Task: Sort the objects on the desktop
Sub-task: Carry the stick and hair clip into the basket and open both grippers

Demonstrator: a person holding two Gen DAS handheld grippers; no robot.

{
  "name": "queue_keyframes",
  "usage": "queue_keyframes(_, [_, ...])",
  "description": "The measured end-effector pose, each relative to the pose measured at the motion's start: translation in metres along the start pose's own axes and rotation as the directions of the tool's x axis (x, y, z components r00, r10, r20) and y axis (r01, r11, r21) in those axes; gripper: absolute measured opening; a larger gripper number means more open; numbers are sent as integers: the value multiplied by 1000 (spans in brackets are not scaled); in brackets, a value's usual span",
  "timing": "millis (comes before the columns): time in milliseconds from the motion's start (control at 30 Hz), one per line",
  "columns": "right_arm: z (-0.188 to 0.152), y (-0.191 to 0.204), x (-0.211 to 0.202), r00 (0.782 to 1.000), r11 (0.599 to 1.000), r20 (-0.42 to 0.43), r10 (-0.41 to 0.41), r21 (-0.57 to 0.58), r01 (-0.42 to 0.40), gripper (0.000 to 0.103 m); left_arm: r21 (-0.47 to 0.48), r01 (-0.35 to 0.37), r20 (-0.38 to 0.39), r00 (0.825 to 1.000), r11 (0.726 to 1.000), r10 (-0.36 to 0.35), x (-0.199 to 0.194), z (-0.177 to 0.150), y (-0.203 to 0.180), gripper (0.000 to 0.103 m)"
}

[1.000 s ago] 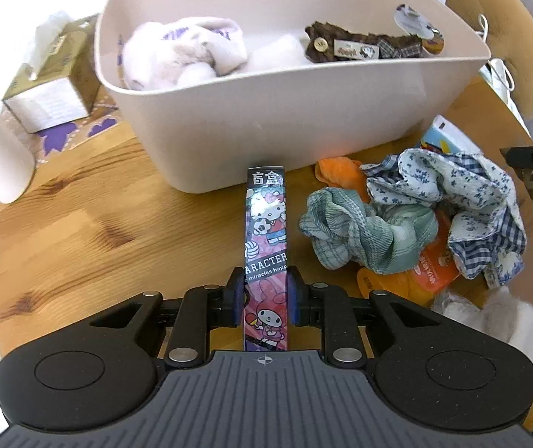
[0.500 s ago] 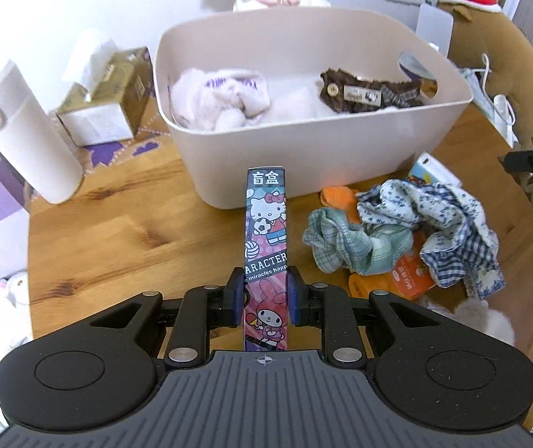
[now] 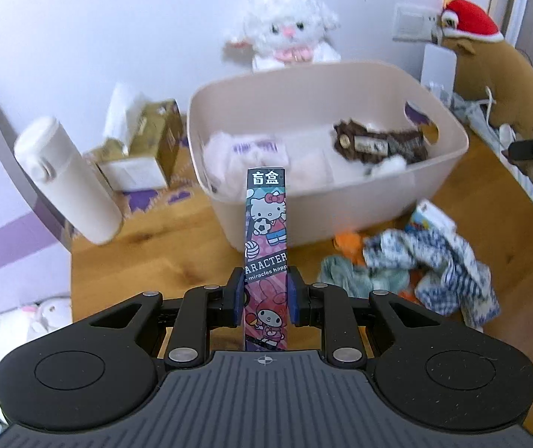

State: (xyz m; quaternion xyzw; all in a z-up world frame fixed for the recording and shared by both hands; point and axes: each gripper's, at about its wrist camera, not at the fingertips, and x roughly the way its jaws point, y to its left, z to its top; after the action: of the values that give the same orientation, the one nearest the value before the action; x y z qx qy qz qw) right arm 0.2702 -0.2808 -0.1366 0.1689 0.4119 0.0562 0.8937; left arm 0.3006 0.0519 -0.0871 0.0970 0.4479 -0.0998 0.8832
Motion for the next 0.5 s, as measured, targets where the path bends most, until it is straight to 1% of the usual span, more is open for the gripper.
queue_keyframes(133, [10,-2,-2,1000,1000,21,5,13,-5,49,18,-11,39,999,1000,11,-7,18,0,23])
queue_keyframes(267, [21,-1,-1,999,1000,40,1,2,-1,49,36,-15,73,997,999,13,-11,37,0,23])
queue_keyframes(500, [44,4,3,997,1000,71,-6,-8,7,49,61,-27,103,994,998,21,0,67,-7,23])
